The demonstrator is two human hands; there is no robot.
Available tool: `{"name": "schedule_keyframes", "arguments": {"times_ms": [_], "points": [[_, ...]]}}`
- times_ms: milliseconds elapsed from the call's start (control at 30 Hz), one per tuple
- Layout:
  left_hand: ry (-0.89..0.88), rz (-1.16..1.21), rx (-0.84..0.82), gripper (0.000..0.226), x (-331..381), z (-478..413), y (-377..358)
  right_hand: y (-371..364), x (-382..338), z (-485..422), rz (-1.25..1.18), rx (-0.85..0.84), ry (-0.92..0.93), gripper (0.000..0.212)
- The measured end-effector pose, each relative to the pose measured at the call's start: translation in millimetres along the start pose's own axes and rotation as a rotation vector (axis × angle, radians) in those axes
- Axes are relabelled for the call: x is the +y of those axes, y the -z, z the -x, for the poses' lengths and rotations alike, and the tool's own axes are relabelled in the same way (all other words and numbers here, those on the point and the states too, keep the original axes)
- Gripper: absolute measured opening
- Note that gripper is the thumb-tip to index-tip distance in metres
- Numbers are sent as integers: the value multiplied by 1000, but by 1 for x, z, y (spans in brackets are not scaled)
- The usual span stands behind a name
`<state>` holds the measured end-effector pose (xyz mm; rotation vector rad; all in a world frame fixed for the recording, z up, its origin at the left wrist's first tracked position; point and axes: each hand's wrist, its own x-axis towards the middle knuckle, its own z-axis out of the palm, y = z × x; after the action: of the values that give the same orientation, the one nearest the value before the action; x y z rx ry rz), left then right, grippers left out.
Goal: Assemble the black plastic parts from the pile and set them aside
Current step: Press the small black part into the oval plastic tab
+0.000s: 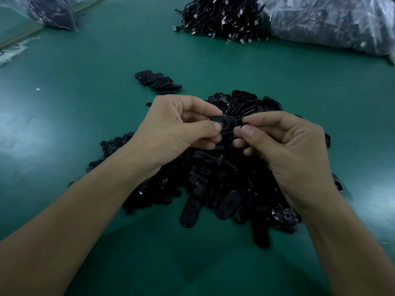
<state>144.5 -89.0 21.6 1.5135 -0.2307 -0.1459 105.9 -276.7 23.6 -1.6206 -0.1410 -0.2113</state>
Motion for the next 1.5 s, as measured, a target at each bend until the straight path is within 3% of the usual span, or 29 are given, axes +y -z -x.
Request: {"name": "schedule_keyframes", "arguments": {"times_ms": [233,533,667,833,967,1267,1400,1500], "points": [[-9,77,23,16,4,1,2,2,1,-1,-159,-20,-81,5],[-25,111,-20,16,3,2,1,5,1,-2,-260,-38,-105,14],[-30,125,-32,15,5,2,1,5,1,-1,-196,-39,-68,15],[-36,88,-22,19,6,4,-1,1,-1,1,119,46,120,24],[-39,56,-19,21,6,6,-5,-3,-4,3,227,88,200,22],[20,126,-23,15,4,7,-11,-6,-4,5,251,128,178,26],[50,192,-76,17,5,8,-13,-8,-3,5,161,91,138,25],[44,102,-67,17,6,9,-14,-8,-3,5,51,71,119,25]]}}
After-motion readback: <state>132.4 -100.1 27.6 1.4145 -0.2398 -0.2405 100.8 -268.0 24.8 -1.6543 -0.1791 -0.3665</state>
